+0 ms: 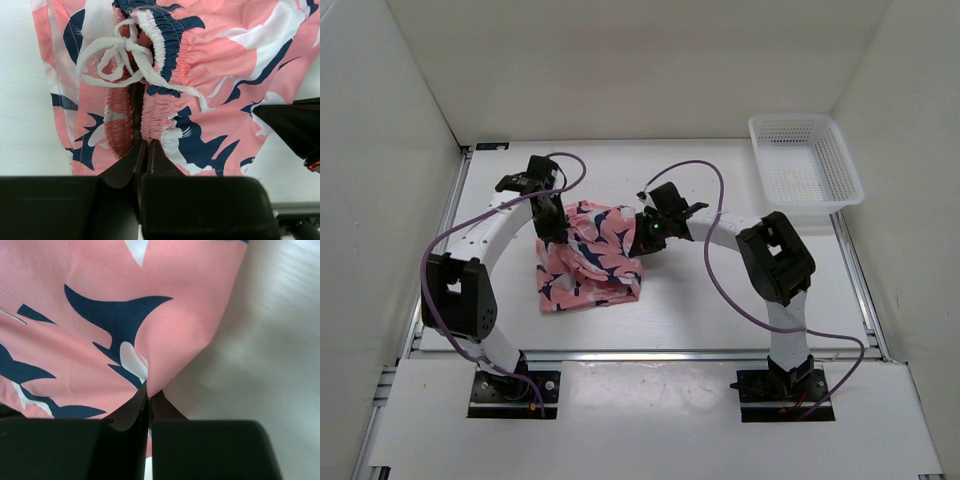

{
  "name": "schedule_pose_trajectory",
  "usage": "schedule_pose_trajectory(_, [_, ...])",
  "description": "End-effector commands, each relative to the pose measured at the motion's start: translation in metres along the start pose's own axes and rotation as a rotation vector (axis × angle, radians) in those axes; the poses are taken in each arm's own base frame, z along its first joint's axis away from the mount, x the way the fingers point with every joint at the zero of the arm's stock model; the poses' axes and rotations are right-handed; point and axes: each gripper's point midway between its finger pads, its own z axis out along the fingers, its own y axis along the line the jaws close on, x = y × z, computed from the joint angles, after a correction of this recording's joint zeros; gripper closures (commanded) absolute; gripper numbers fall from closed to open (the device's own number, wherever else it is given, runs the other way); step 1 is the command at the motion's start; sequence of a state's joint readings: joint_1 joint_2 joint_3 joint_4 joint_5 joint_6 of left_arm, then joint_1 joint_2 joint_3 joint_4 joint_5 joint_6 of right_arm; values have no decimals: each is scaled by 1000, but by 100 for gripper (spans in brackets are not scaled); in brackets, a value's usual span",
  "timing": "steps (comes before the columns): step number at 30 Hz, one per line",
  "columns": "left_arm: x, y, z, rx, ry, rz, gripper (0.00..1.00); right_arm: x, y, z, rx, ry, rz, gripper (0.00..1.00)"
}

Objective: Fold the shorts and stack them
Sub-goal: Fold the shorts

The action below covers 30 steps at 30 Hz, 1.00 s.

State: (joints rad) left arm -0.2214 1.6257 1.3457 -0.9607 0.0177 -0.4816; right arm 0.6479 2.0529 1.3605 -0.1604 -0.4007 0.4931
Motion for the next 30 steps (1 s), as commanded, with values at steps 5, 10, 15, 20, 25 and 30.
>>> schedule_pose_trajectory(5, [0,-19,-6,54,-27,67,90,6,-40,-67,282,-93,-12,100])
schedule_pose_trajectory(10, [7,-14,25,31,15,66,90,17,-47,-78,327,-81,-14,68])
schedule_pose_trajectory(15, [16,-11,66,8,81,73,90,14,-44,-86,340,-93,-16,20])
schedule_pose_trajectory(20, [16,-7,76,-22,95,73,84,6,-30,-103,349,-129,-50,46])
schedule_pose_trajectory(25, [5,-8,37,-15,8,46,48,17,6,-92,289,-72,-121,96])
schedule_pose_trajectory(30, [-20,-12,-12,-12,-108,16,48,36,12,-53,268,16,-140,99])
